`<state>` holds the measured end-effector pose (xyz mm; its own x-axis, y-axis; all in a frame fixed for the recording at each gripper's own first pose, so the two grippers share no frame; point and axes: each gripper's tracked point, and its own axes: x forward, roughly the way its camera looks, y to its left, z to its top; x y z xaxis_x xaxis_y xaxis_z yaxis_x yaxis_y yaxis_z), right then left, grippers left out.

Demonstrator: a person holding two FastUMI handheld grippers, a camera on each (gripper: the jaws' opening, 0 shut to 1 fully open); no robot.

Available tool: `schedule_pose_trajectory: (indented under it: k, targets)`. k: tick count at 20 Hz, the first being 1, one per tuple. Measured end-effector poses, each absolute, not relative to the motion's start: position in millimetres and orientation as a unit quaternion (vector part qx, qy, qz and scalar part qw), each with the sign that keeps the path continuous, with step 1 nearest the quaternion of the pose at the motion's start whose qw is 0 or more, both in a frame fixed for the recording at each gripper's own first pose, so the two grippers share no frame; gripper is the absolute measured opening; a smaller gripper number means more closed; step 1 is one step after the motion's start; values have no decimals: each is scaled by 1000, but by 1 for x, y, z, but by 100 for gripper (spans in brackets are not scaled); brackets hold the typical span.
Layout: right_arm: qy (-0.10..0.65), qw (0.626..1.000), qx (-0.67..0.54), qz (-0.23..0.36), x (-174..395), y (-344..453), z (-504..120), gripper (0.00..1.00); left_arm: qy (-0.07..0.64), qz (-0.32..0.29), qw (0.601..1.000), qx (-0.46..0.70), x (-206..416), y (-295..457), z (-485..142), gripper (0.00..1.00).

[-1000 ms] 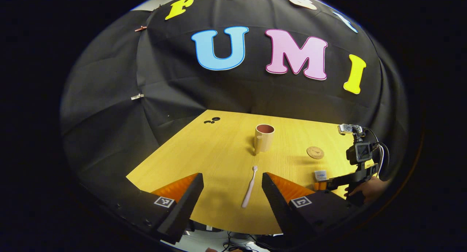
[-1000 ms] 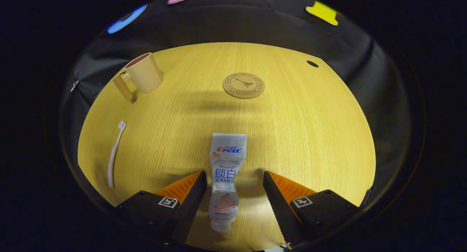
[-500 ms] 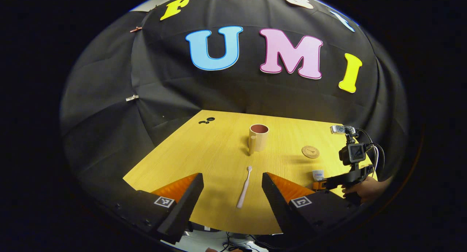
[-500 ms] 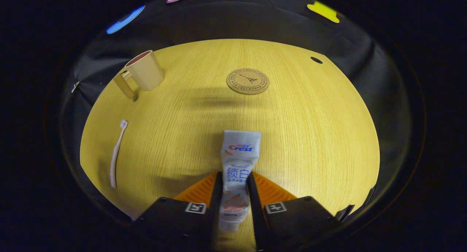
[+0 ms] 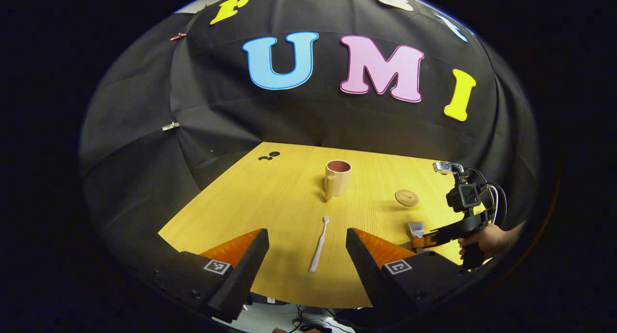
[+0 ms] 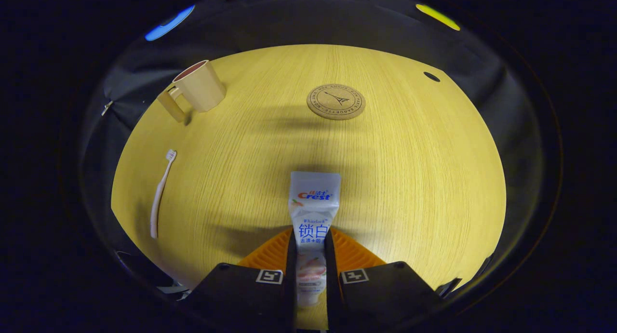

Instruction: Put the toothbrush and toothpaste on the desktop into the cup, then pick up the cup and place it on the coaster on the desktop.

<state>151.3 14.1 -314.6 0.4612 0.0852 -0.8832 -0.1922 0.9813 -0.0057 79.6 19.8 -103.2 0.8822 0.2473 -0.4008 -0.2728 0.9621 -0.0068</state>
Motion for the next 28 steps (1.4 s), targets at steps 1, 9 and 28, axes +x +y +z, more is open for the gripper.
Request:
schedule_pose_trajectory:
  k: [1, 9, 28]
  targets:
    - [510, 855, -55, 81, 151, 11, -312, 29, 206, 135, 969, -34, 82, 22, -105, 100]
    - [454, 883, -54, 105, 162, 4, -249, 28, 285, 89, 951, -73, 117, 26, -151, 100]
    - [401, 907, -26, 126, 137, -32, -197, 28, 479, 46, 877, -11, 191, 34, -281, 89]
